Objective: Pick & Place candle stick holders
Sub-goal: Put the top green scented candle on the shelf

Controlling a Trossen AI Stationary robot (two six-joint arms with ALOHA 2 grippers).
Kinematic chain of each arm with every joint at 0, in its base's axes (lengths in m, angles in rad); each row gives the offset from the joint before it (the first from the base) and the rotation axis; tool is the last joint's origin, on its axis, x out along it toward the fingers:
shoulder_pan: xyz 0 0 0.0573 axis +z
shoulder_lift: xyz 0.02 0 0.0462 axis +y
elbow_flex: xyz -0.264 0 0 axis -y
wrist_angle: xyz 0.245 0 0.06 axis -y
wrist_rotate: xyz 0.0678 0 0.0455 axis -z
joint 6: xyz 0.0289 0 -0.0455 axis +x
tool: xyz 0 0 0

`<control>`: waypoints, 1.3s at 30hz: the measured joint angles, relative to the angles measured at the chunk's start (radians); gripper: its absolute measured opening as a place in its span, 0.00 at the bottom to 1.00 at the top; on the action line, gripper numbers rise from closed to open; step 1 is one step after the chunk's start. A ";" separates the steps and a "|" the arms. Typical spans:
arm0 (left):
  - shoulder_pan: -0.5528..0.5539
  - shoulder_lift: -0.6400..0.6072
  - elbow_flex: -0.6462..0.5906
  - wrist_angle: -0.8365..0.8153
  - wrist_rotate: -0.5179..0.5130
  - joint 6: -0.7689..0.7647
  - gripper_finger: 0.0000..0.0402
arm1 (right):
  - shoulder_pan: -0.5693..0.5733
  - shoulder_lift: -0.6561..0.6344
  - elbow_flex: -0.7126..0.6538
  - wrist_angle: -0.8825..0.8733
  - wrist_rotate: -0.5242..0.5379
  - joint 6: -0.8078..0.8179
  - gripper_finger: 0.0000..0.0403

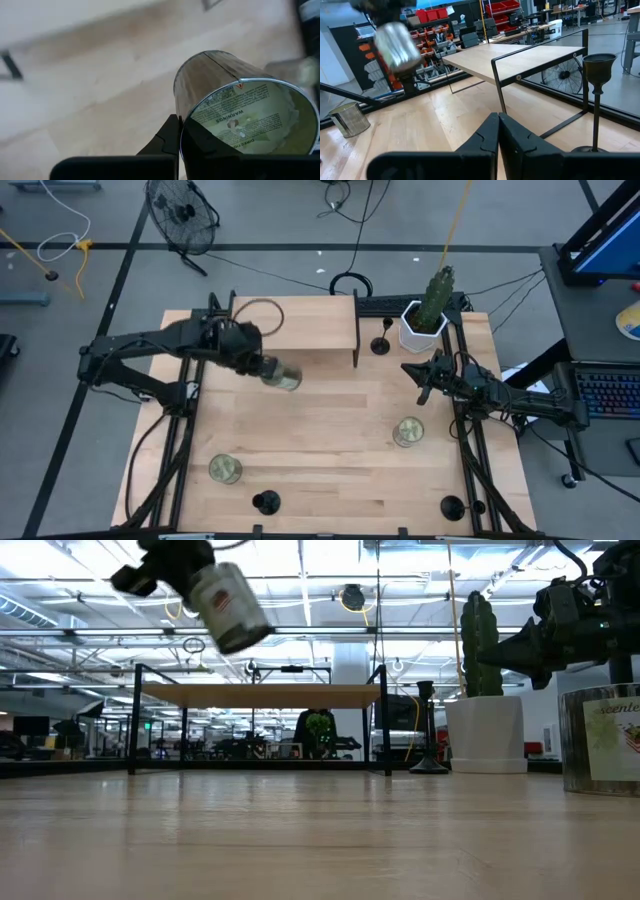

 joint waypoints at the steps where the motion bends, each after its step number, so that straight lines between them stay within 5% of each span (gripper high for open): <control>1: 0.009 0.000 0.023 -0.005 -0.011 0.014 0.00 | 0.000 0.000 0.000 0.000 0.000 0.000 0.01; 8: 0.100 0.000 0.159 -0.092 -0.125 0.101 0.00 | 0.000 0.000 0.000 0.000 0.000 0.000 0.01; 19: 0.327 0.025 0.269 -0.135 -0.164 0.304 0.00 | 0.000 0.000 0.000 0.000 0.000 0.000 0.01; 39: 0.667 0.406 0.670 -0.378 -0.152 0.616 0.00 | 0.000 0.000 0.000 -0.002 0.000 0.006 0.01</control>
